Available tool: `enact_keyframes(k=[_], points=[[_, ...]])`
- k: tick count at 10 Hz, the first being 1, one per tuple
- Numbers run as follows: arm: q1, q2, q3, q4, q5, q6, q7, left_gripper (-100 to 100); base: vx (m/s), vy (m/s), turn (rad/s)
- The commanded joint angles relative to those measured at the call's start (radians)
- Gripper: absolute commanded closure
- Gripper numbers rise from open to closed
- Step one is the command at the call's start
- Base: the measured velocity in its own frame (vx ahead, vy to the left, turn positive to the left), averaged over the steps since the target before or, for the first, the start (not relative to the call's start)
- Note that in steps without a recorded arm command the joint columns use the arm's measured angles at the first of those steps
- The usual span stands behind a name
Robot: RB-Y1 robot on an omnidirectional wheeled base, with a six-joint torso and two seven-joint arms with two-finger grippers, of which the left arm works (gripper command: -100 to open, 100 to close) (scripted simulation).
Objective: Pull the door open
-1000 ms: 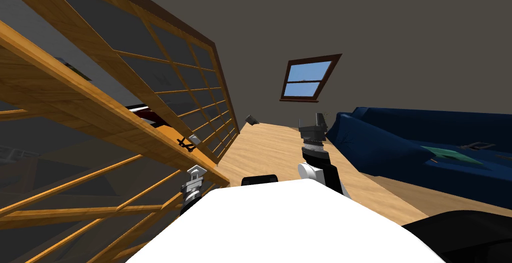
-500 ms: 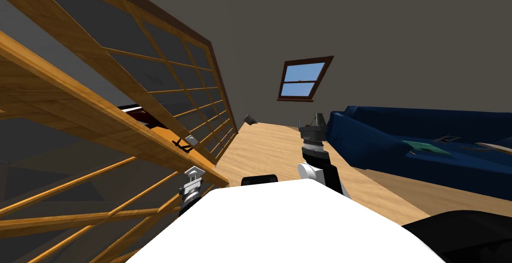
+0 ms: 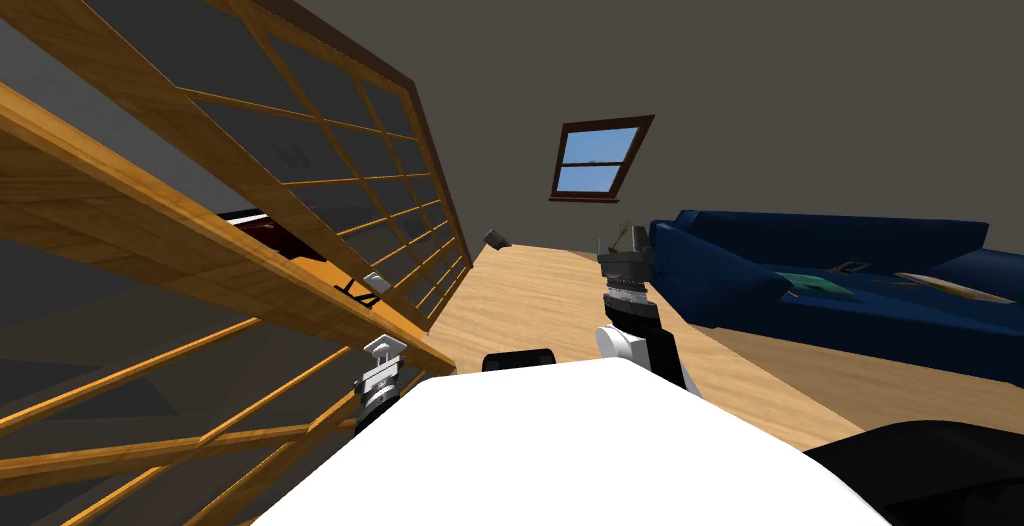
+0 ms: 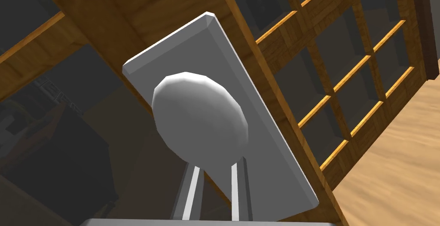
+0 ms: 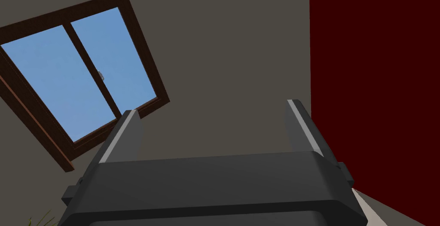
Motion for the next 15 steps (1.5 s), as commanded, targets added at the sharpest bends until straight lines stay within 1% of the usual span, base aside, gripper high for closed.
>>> enact_keyframes(k=[1,2,3,5,6,8,9,11,13,14,15], points=[[-0.014,0.011,0.0,0.005,0.003,-0.025,0.041,100,-0.031,-0.001,-0.039],[-0.014,0.014,-0.001,0.008,0.013,-0.026,0.071,100,-0.028,-0.013,-0.071],[-0.014,0.014,-0.001,0.008,0.013,-0.026,0.08,100,-0.023,-0.008,-0.027],[-0.013,0.019,-0.003,0.012,0.031,-0.029,0.141,100,-0.041,-0.016,-0.077],[-0.013,0.019,-0.003,0.012,0.031,-0.029,0.151,100,-0.031,-0.002,-0.032],[-0.013,0.023,-0.006,0.016,0.047,-0.032,0.208,100,-0.027,-0.006,-0.067],[-0.013,0.023,-0.006,0.016,0.047,-0.032,0.218,100,-0.022,-0.006,-0.04],[-0.013,0.027,-0.008,0.021,0.062,-0.034,0.283,100,-0.026,-0.01,-0.075],[-0.012,0.03,-0.01,0.024,0.073,-0.036,0.336,100,-0.036,-0.011,-0.061],[-0.004,0.024,-0.022,0.031,0.083,-0.024,0.354,-100,-0.086,-0.068,-0.013],[0.0,0.025,-0.024,0.026,0.087,-0.026,0.365,-100,-0.095,-0.144,0.014]])
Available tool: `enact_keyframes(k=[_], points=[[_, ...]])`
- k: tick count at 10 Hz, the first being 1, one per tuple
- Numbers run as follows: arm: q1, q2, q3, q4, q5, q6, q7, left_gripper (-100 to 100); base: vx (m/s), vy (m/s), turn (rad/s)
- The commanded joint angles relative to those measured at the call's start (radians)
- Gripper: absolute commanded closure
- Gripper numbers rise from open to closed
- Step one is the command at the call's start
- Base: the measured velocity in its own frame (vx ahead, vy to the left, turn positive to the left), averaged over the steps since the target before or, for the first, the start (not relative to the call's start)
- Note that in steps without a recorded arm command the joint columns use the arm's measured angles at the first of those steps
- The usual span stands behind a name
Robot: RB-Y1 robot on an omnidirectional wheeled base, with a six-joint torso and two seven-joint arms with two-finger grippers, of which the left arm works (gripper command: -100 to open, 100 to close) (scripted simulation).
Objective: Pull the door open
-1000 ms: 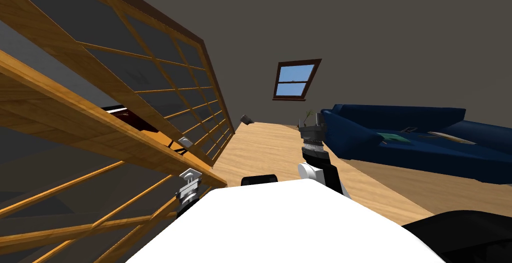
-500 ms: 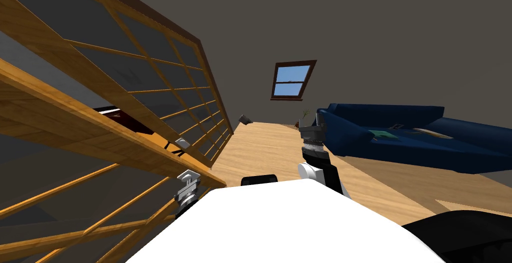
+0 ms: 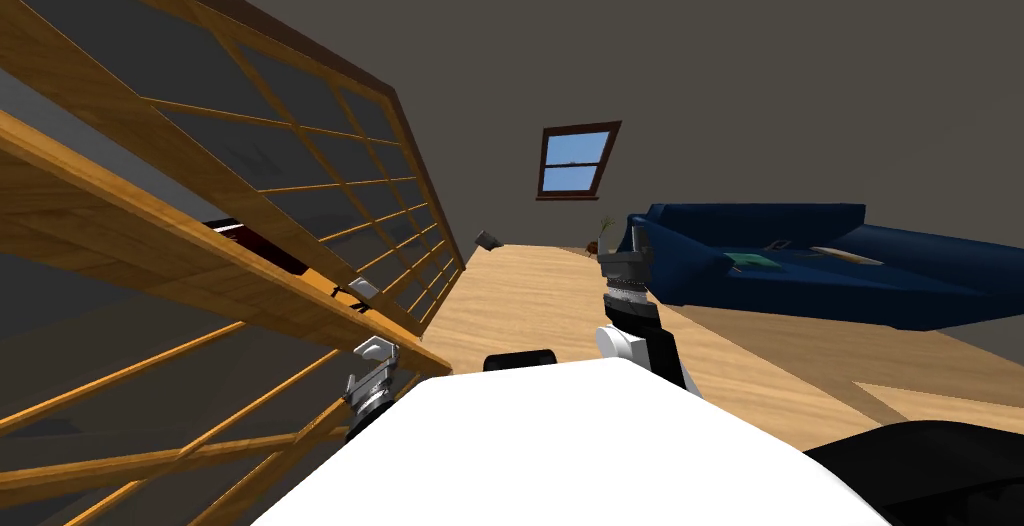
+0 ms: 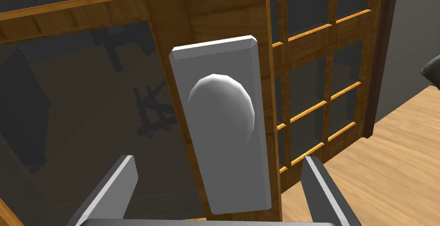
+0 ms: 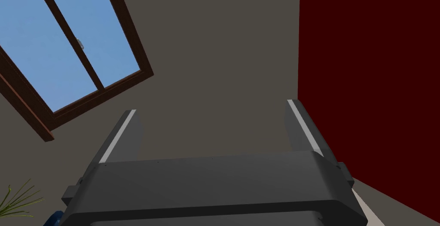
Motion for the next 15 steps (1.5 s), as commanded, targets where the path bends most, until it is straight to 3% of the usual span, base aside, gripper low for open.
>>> enact_keyframes(k=[1,5,6,14,15], points=[[0.005,0.003,-0.007,-0.005,0.013,-0.012,0.036,-100,-0.119,-0.179,0.01],[0.026,0.008,-0.017,-0.036,0.041,-0.025,0.102,-100,-0.111,-0.152,0.004],[0.02,0.008,-0.016,-0.024,0.036,-0.025,0.093,-100,-0.043,-0.06,0.009],[-0.015,0.035,-0.048,0.027,0.002,-0.043,0.146,-100,0.168,0.127,0.076],[-0.015,0.035,-0.048,0.027,0.002,-0.043,0.146,100,-0.021,-0.017,-0.019]])
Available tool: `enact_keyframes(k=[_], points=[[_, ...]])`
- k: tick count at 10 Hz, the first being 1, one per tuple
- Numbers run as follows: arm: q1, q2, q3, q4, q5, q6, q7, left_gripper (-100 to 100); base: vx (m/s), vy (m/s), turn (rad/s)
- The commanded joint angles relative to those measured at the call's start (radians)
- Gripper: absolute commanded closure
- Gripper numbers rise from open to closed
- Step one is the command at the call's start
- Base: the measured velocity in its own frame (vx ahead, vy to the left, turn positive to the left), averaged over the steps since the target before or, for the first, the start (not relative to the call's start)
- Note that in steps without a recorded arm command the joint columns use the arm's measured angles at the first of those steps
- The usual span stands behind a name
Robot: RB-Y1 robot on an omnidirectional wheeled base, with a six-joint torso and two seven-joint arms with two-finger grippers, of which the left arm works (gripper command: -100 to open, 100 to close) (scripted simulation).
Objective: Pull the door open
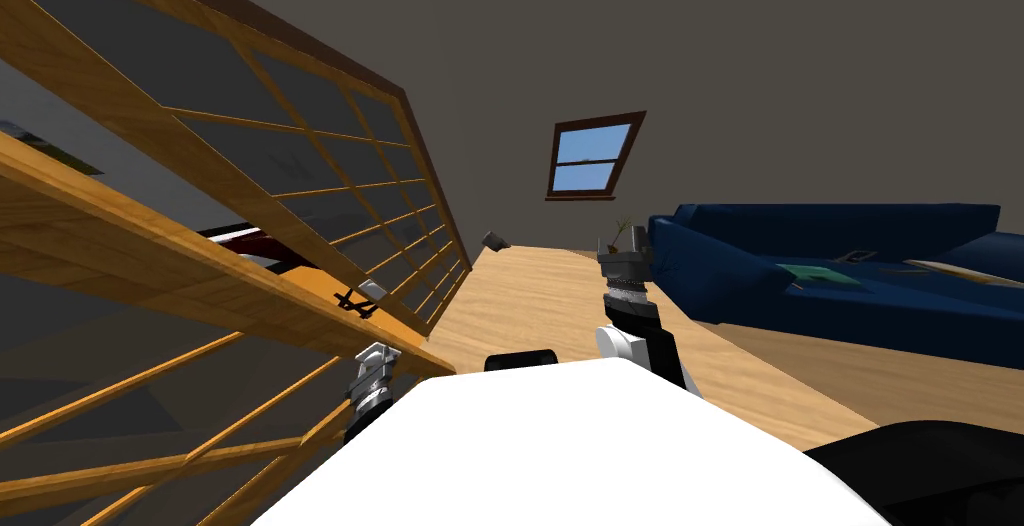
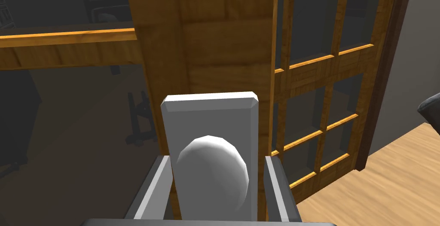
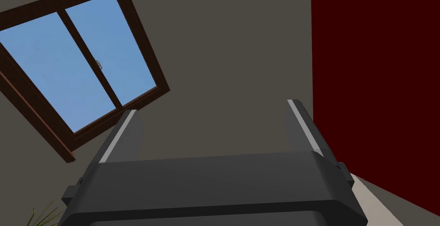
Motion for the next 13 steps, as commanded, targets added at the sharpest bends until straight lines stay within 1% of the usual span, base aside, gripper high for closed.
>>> enact_keyframes(k=[1,5,6,7,13], points=[[0.0,0.0,0.0,0.0,0.0,0.002,-0.001,100,-0.04,-0.017,-0.006],[0.0,0.0,0.0,0.0,0.0,0.002,-0.001,100,-0.013,-0.008,-0.003],[0.008,0.005,-0.021,-0.009,-0.012,-0.001,0.015,100,-0.155,-0.027,-0.06],[0.01,0.006,-0.026,-0.011,-0.015,-0.002,0.019,100,-0.193,-0.02,-0.073],[0.039,0.027,-0.098,-0.046,-0.057,-0.023,0.078,100,-0.197,-0.056,-0.053]])
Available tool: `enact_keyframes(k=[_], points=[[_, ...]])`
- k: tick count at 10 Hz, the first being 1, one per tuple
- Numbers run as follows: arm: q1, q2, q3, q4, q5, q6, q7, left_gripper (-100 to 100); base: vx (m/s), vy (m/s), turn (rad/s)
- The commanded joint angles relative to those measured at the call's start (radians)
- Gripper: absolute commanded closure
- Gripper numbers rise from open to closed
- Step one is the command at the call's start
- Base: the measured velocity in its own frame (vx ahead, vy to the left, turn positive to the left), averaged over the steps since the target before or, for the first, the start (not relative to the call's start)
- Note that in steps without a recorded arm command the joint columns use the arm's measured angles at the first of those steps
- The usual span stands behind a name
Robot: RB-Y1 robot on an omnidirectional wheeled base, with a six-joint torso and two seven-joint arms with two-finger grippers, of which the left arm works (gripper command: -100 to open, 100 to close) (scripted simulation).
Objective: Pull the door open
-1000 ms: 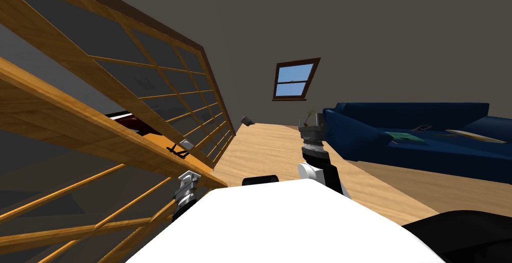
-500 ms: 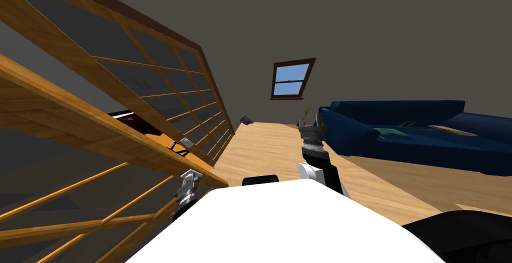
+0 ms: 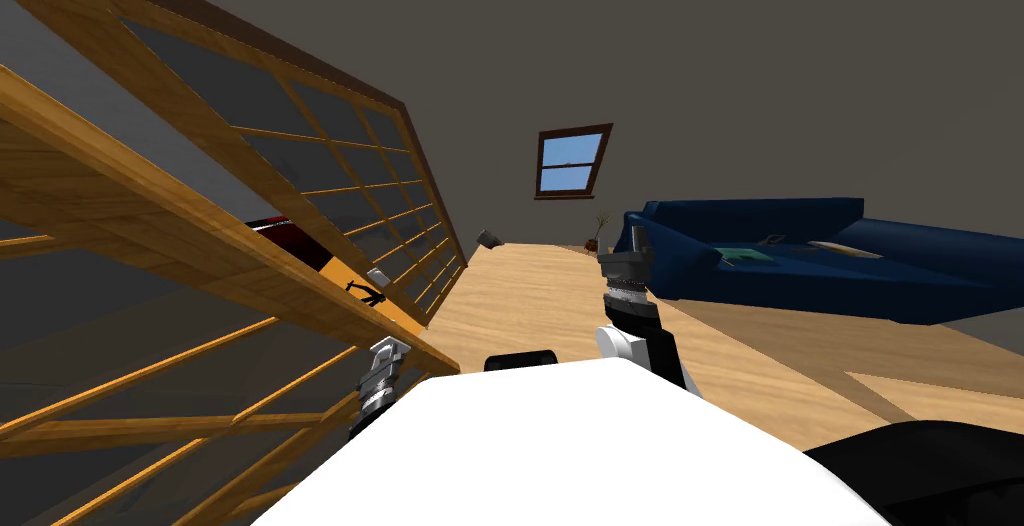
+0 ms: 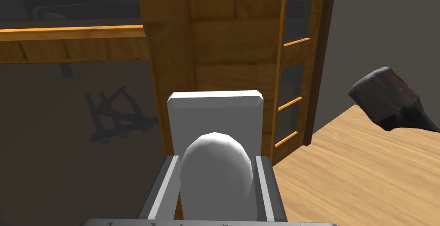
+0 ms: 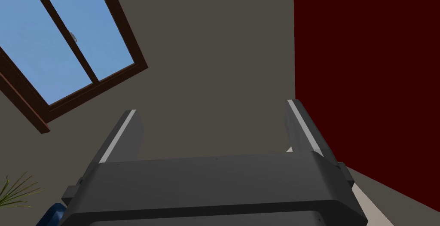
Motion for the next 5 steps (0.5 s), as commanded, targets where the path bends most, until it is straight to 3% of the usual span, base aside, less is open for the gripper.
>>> enact_keyframes(k=[1,2,3,5], points=[[0.009,0.007,-0.016,-0.017,-0.01,-0.005,0.015,100,-0.198,-0.063,-0.05],[0.007,0.004,-0.009,-0.012,-0.005,0.0,0.006,100,-0.087,-0.037,-0.008],[0.019,0.008,-0.032,-0.02,-0.019,-0.009,0.02,100,-0.15,-0.029,-0.047],[0.027,0.014,-0.048,-0.026,-0.03,-0.019,0.03,100,-0.189,-0.013,-0.046]])
